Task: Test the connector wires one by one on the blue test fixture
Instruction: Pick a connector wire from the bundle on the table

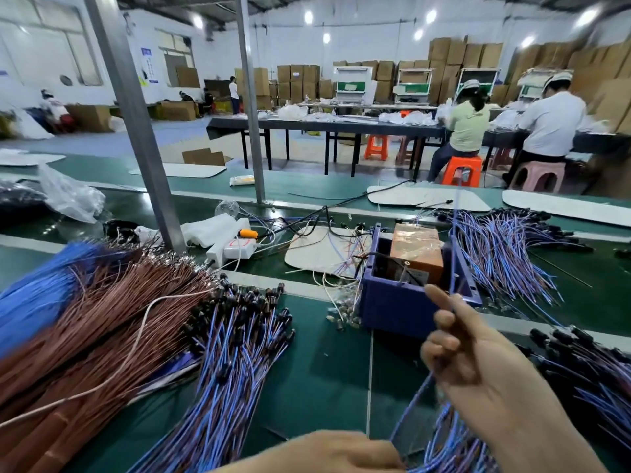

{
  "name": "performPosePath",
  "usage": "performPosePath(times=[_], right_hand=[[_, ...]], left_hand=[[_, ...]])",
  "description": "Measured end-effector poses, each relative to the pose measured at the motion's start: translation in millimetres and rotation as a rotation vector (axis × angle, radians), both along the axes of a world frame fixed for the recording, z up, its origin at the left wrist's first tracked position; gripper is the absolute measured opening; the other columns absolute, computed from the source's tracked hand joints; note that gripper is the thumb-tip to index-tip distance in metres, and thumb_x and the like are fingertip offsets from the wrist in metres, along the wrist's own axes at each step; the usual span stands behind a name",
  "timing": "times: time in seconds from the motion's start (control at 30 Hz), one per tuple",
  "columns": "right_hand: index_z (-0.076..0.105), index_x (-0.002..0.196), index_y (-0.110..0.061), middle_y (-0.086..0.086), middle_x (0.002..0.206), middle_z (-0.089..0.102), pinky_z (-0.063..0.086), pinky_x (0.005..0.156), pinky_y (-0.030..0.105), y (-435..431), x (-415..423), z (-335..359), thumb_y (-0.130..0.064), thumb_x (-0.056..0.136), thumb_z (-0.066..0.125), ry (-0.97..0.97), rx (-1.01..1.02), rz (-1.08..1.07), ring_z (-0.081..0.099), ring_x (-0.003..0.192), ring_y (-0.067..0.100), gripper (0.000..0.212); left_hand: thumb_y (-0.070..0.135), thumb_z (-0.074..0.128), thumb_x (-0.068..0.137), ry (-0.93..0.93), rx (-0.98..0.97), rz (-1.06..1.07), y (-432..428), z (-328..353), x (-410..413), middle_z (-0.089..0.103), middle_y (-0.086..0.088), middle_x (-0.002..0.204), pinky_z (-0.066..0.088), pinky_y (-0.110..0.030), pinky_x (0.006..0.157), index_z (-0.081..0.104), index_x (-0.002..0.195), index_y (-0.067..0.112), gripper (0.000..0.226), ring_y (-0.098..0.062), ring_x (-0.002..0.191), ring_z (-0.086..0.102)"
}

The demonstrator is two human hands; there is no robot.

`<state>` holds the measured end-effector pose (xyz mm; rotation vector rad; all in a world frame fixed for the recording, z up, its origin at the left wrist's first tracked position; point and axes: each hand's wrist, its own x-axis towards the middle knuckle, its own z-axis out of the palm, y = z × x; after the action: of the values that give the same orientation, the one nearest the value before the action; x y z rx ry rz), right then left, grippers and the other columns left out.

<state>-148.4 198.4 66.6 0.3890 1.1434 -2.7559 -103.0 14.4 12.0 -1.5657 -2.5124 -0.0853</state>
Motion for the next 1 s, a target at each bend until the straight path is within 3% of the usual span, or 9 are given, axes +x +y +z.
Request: performPosePath(times=[0.07,0.2,0.33,0.4,0.57,0.67,0.77,0.87,1.0], right_hand=[[0.071,0.091,-0.011,-0.004,0.054,0.057,0.048,0.046,0.017,5.8,0.3,-3.6,-0.024,0.093,0.053,0.061,0.100,-0.124,0.049,0.044,0.006,0.023],[0.070,0.090,-0.019,-0.003,0.077,0.074,0.044,0.083,0.031,16.6,4.9,7.2,-0.018,0.091,0.054,0.264,0.435,-0.222,0.060,0.088,0.015,0.016],[0.070,0.082,-0.022,-0.003,0.083,0.075,0.047,0.061,0.017,36.6,-1.6,30.8,-0.022,0.082,0.061,0.487,0.579,-0.359,0.056,0.065,0.007,0.008],[0.069,0.082,-0.023,-0.004,0.082,0.075,0.051,0.061,0.016,49.4,-12.2,44.6,-0.013,0.091,0.059,0.584,0.686,-0.412,0.060,0.063,0.007,0.017],[0.067,0.080,-0.026,-0.006,0.082,0.074,0.056,0.074,0.026,72.5,-41.5,66.9,-0.021,0.098,0.052,0.705,0.963,-0.446,0.068,0.077,0.013,0.024],[0.064,0.080,-0.026,0.008,0.089,0.071,0.055,0.081,0.049,75.6,-52.3,68.2,-0.028,0.100,0.047,0.747,1.139,-0.434,0.066,0.086,0.035,0.026],[0.061,0.078,-0.018,0.020,0.083,0.068,0.052,0.066,0.044,71.4,-53.0,54.8,-0.021,0.101,0.045,0.752,1.346,-0.365,0.063,0.070,0.036,0.028],[0.060,0.071,-0.024,-0.004,0.061,0.064,0.042,0.048,0.028,65.6,-44.3,27.5,-0.018,0.100,0.046,0.669,1.449,-0.222,0.050,0.046,0.015,0.033],[0.068,0.087,-0.003,0.016,0.083,0.070,0.053,0.075,0.041,60.1,-32.3,-18.1,-0.014,0.100,0.046,0.439,1.451,0.172,0.066,0.072,0.027,0.028]], left_hand=[[0.028,0.048,0.095,-0.008,-0.053,0.035,-6.4,-4.2,-8.5,0.051,0.020,0.101,0.038,-0.008,0.080,0.055,0.101,0.035,0.012,0.005,0.094,0.047],[0.009,0.053,0.084,-0.136,0.054,0.201,-9.7,10.1,-38.9,0.058,0.009,0.118,0.041,-0.028,0.091,0.063,0.120,0.029,0.041,-0.010,0.110,0.050],[0.000,0.054,0.086,-0.351,0.387,0.348,6.2,39.8,-58.4,0.059,0.014,0.101,0.036,-0.004,0.080,0.065,0.118,0.022,0.041,0.006,0.085,0.053],[-0.002,0.055,0.087,-0.412,0.538,0.338,16.9,61.9,-66.1,0.066,0.009,0.098,0.042,-0.006,0.073,0.066,0.117,0.019,0.038,0.001,0.078,0.060],[0.001,0.056,0.091,-0.425,0.859,0.229,47.0,133.6,-98.9,0.067,0.001,0.111,0.051,-0.013,0.062,0.054,0.130,0.011,0.040,-0.007,0.076,0.067],[0.007,0.059,0.091,-0.400,0.909,0.148,72.4,159.1,-109.4,0.062,-0.001,0.120,0.050,-0.013,0.060,0.043,0.140,0.010,0.051,-0.004,0.073,0.067],[0.009,0.064,0.089,-0.409,0.824,0.051,99.2,153.0,-109.4,0.055,-0.006,0.134,0.046,-0.010,0.055,0.034,0.145,0.015,0.064,0.002,0.064,0.062],[0.005,0.061,0.089,-0.510,0.888,0.032,111.1,124.6,-107.7,0.062,-0.005,0.123,0.055,-0.025,0.060,0.049,0.136,0.014,0.049,-0.013,0.067,0.066],[0.000,0.059,0.089,-0.752,1.085,0.026,108.3,82.0,-104.5,0.069,-0.005,0.087,0.055,-0.021,0.066,0.067,0.107,0.007,0.021,-0.009,0.064,0.063]])
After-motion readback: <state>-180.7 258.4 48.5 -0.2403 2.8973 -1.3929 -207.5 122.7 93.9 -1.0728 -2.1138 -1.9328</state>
